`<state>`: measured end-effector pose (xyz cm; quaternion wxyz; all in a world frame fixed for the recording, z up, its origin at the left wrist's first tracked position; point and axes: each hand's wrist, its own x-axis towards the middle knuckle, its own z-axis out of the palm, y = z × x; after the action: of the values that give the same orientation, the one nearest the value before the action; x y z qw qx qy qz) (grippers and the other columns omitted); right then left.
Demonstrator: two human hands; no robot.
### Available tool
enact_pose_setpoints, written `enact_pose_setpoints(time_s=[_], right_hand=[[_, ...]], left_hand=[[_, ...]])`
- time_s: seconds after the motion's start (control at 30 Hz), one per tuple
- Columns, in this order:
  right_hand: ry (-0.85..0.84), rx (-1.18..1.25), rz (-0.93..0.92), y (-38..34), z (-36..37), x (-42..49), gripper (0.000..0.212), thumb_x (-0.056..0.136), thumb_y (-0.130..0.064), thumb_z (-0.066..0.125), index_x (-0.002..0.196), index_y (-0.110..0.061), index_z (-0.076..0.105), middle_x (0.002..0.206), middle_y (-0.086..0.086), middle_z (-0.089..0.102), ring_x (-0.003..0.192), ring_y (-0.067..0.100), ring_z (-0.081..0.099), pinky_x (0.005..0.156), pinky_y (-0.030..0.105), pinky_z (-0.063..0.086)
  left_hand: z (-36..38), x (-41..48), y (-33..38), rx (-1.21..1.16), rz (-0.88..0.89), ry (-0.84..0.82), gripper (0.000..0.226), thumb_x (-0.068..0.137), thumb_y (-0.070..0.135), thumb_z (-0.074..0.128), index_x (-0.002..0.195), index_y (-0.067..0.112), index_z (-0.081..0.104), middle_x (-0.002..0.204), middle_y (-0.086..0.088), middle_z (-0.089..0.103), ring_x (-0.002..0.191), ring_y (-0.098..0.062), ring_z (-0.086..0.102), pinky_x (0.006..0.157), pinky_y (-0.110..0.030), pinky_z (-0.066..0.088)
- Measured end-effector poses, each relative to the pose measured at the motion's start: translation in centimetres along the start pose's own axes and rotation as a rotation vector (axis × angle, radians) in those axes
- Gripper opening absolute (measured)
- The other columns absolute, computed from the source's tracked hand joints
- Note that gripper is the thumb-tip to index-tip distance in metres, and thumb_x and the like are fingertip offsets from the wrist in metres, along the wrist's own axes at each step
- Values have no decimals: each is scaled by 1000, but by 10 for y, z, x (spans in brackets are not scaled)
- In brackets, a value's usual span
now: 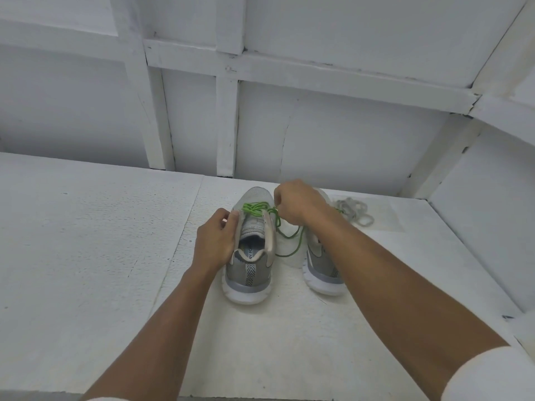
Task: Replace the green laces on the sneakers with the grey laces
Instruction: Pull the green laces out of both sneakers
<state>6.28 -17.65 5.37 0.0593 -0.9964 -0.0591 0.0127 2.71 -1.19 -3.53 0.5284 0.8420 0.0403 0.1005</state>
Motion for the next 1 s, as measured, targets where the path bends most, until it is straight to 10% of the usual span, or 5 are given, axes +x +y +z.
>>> enact_pose_setpoints(time_s=[0.2, 0.43, 0.77, 1.0], right_hand=[[-40, 231, 35, -9, 9, -13, 41, 89, -53, 56, 85, -13, 60, 87, 3, 60, 77, 20, 57, 59, 30, 41], [1, 410, 138, -11, 34, -24, 31, 100, -31, 41, 82, -10, 54, 88, 12, 56, 79, 28, 51, 66, 29, 36], [201, 679, 303, -17, 63, -37, 40, 104, -29, 30, 104, -5, 62, 110, 14, 62, 89, 25, 50, 72, 28, 32], [305, 729, 330, -20, 77, -38, 41, 105, -28, 31, 98, -3, 61, 103, 18, 63, 97, 33, 57, 71, 29, 32]], left_hand=[[-6, 15, 12, 136, 120, -67, 20, 98, 32, 50, 114, 25, 59, 105, 0, 60, 92, -17, 58, 74, -27, 41], [0, 39, 36, 363, 233, -240, 27, 90, 11, 53, 106, 22, 71, 117, -7, 56, 98, -23, 58, 85, -32, 46], [7, 54, 54, 627, 371, -392, 23, 89, 38, 63, 98, 18, 71, 102, -3, 61, 91, -19, 54, 78, -30, 45], [-24, 75, 50, 658, 249, -119, 22, 88, 21, 57, 96, 4, 70, 95, -11, 66, 87, -30, 60, 75, -34, 47]])
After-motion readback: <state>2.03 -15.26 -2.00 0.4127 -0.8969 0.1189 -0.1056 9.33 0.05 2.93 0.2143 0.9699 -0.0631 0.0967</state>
